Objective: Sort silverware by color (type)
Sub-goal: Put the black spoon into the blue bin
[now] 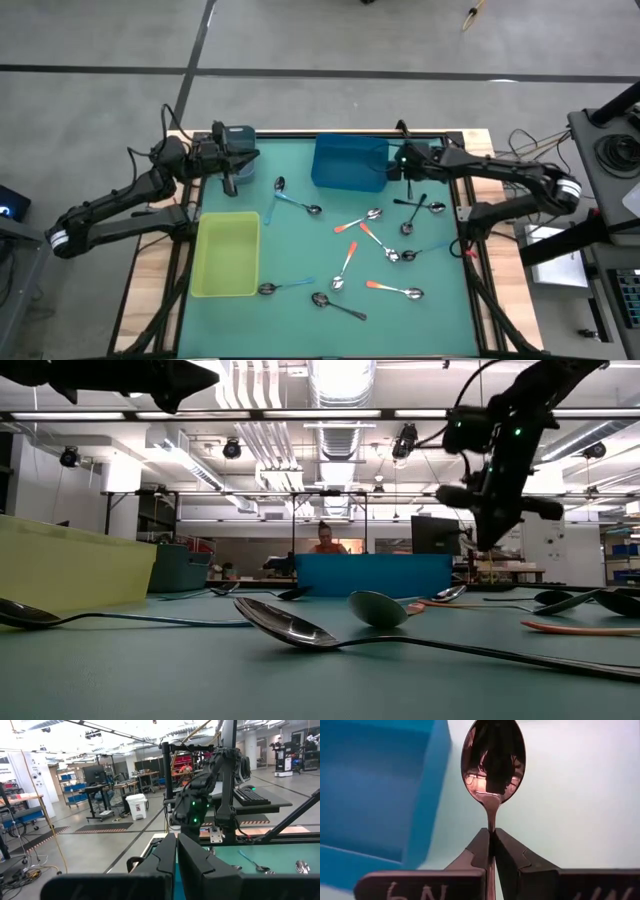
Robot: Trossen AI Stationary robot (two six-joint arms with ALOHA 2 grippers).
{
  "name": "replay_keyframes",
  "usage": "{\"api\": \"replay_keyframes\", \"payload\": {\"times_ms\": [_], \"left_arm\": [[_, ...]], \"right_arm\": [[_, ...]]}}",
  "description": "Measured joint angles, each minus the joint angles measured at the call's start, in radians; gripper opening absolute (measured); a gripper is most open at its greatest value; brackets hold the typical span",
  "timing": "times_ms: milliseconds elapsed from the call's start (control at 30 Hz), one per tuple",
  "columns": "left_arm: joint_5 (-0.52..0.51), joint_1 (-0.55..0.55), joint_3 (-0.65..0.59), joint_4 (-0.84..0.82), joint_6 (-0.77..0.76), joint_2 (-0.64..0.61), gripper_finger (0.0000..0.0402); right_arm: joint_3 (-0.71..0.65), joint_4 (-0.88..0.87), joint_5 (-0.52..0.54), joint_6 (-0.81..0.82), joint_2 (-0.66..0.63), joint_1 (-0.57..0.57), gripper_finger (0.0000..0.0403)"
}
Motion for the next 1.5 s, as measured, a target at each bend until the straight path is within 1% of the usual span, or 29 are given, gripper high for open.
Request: {"api": "replay_keyframes", "payload": {"times_ms": [200,300,400,567,700,867,967,1067,1200,1400,1500], "left_arm": [[0.0,0.0,0.0,0.0,-0.019,-0.011,0.0],[0.0,0.0,0.0,0.0,-0.035,-0.012,0.0],[0.0,0.0,0.0,0.0,-0.038,-0.012,0.0],[0.0,0.0,0.0,-0.004,-0.046,-0.009,0.0],[0.0,0.0,0.0,-0.013,-0.046,-0.009,0.0],[0.0,0.0,0.0,-0.014,-0.046,-0.01,0.0],[0.0,0.0,0.0,-0.014,-0.046,-0.01,0.0],[0.0,0.0,0.0,-0.014,-0.046,-0.01,0.0],[0.0,0.0,0.0,-0.02,-0.046,-0.011,0.0],[0.0,0.0,0.0,-0.029,-0.046,-0.026,0.0],[0.0,0.0,0.0,-0.046,-0.046,-0.046,0.0]], "right_arm": [[0.0,0.021,0.079,-0.014,-0.113,0.062,0.0009],[0.0,0.102,0.104,-0.048,-0.151,0.121,0.0009],[0.0,0.229,0.115,-0.111,-0.166,0.182,0.0009],[0.002,0.452,0.115,-0.229,-0.155,0.265,0.0009],[0.002,0.611,0.111,-0.288,-0.129,0.306,0.0009],[0.002,0.782,0.088,-0.343,-0.073,0.322,0.0009],[0.007,0.861,0.047,-0.366,-0.029,0.319,0.0009],[0.06,0.853,0.043,-0.389,0.026,0.319,0.0009],[0.176,0.803,0.043,-0.43,0.112,0.319,0.0009],[0.409,0.591,0.049,-0.479,0.264,0.317,0.0009],[0.517,0.536,0.051,-0.525,0.342,0.313,0.0009]]}}
